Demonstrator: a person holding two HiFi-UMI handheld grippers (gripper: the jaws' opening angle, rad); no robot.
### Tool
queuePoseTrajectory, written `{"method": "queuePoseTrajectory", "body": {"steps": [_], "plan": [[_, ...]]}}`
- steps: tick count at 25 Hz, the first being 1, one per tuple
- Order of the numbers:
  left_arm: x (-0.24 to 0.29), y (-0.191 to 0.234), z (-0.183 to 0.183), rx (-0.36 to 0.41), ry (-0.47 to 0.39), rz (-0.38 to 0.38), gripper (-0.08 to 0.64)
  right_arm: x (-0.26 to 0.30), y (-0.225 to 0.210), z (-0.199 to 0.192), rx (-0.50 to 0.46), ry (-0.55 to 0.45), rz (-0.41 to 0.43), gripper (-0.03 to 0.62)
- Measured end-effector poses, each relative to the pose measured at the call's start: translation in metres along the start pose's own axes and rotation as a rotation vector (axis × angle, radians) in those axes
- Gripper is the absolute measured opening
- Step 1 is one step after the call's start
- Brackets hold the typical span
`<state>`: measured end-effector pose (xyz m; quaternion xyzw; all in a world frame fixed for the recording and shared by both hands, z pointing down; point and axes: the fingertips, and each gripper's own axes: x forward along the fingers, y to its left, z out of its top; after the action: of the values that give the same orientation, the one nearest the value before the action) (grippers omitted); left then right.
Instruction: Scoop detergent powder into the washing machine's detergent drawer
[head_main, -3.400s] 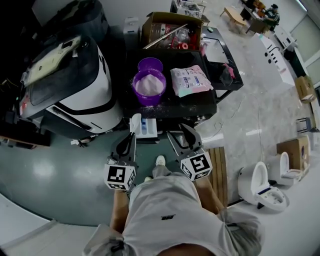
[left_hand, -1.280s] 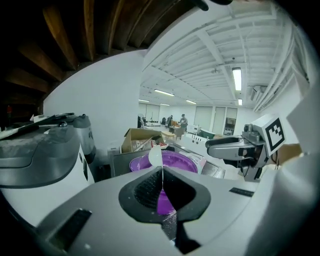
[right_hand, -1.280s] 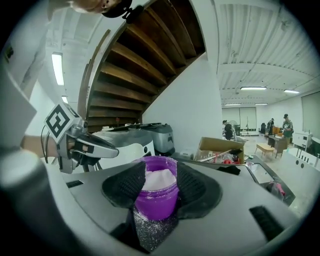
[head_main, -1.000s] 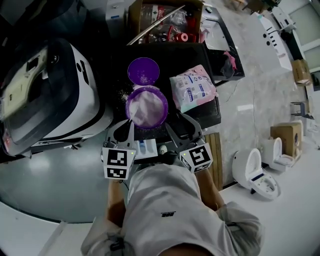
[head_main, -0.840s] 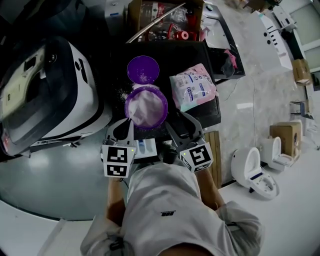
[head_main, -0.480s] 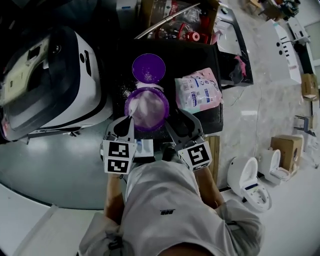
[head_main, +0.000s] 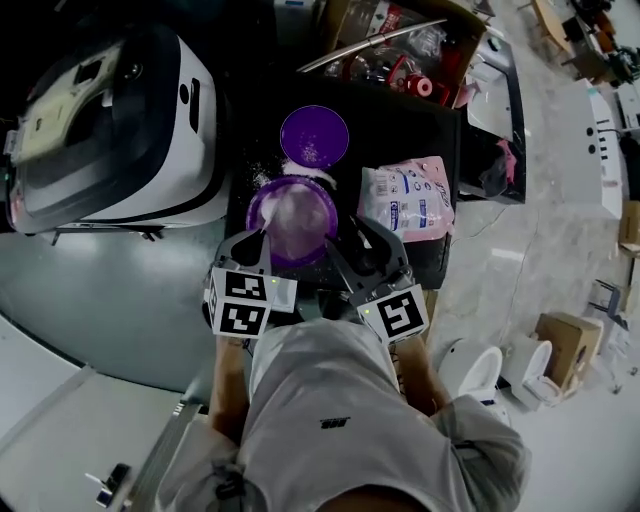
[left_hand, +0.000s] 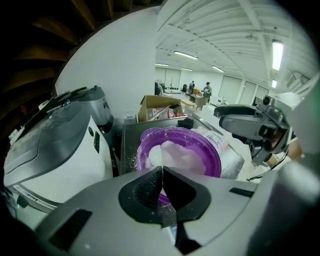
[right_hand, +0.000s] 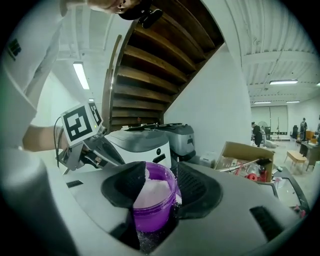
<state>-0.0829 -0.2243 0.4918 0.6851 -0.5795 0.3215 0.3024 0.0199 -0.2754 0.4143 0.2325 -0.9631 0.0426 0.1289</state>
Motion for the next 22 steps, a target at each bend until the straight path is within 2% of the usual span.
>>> {"method": "queuePoseTrajectory", "body": {"steps": [8,16,22], "plan": [[0.015,-0.006,-0.003,-0.025,0.095,0.007,0.017,-0.001,-0.02,0.011,0.022,-0.034,0.028,0.189],[0.025,-0.017,-0.003,-0.043,0.157,-0.051,0.017,-0.006,-0.036,0.009,0.045,-0.036,0.021,0.189],[0.026,-0.018,-0.002,-0.078,0.179,-0.102,0.016,-0.01,-0.04,-0.008,0.075,0.046,0.04,0.189]]}}
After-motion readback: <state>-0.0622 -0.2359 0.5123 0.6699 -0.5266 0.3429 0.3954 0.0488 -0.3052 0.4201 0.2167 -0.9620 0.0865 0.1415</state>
